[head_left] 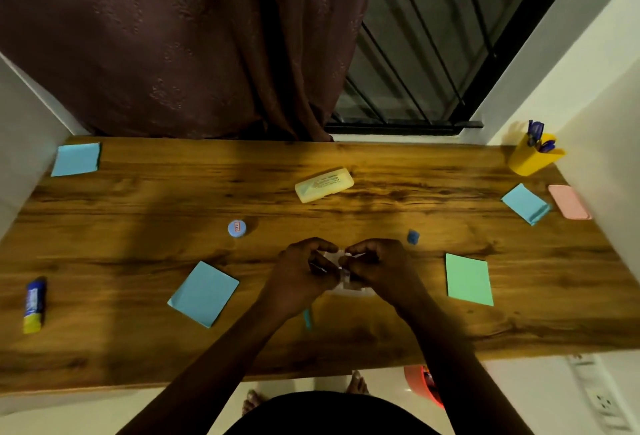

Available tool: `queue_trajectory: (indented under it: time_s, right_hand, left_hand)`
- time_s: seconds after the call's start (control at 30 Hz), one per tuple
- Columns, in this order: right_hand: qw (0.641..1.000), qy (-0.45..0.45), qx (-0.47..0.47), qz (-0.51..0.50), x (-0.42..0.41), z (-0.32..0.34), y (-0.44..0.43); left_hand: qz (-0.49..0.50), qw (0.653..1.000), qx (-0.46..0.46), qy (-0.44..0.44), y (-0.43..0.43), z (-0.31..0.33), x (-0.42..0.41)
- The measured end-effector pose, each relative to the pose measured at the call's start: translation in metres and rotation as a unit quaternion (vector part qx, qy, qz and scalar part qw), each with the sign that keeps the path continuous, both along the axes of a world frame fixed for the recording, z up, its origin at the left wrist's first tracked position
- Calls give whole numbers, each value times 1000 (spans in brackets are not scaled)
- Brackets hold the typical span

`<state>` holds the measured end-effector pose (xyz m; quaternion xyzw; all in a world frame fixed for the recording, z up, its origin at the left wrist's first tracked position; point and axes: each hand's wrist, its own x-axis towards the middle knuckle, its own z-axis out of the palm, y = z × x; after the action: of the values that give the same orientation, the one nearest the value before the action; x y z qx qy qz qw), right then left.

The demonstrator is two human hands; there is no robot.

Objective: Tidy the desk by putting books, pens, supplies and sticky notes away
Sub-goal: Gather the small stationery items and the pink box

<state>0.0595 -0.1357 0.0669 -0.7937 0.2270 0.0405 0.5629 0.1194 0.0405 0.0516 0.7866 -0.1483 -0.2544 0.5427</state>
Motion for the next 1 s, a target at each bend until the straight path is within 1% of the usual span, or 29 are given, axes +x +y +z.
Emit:
queue_trajectory:
  time_s: [0.1,0.17,0.23,0.37,0.43,0.5,0.63,0.83,1.0]
  right_hand:
    - [986,-10,-163,36,4,-22,1]
    - [971,-8,-231,52,6,-35,5]
    - [960,-4,-272,67,8,-44,10]
    - [954,37,-289,73,15,-53,14]
    - [943,60,-314,88,18,-54,14]
    - [933,69,-338,107,20,-54,16]
    - [926,85,-349,115,23,-56,17]
    - [926,78,-352,116,24,-57,15]
    - [939,35,-326,99,20,-53,1]
  left_hand:
    - [23,1000,9,-11,9,-2,5]
    - [34,999,15,-12,16,-3,8]
    - [40,999,15,-12,23,-5,10]
    - [48,999,21,-16,29,-8,10]
    - [50,998,21,-13,29,-9,9]
    - [48,999,18,-10,29,-10,8]
    - [49,999,11,-6,30,-11,8]
    - [48,999,11,-11,32,-9,10]
    - [40,999,10,-14,30,-10,14]
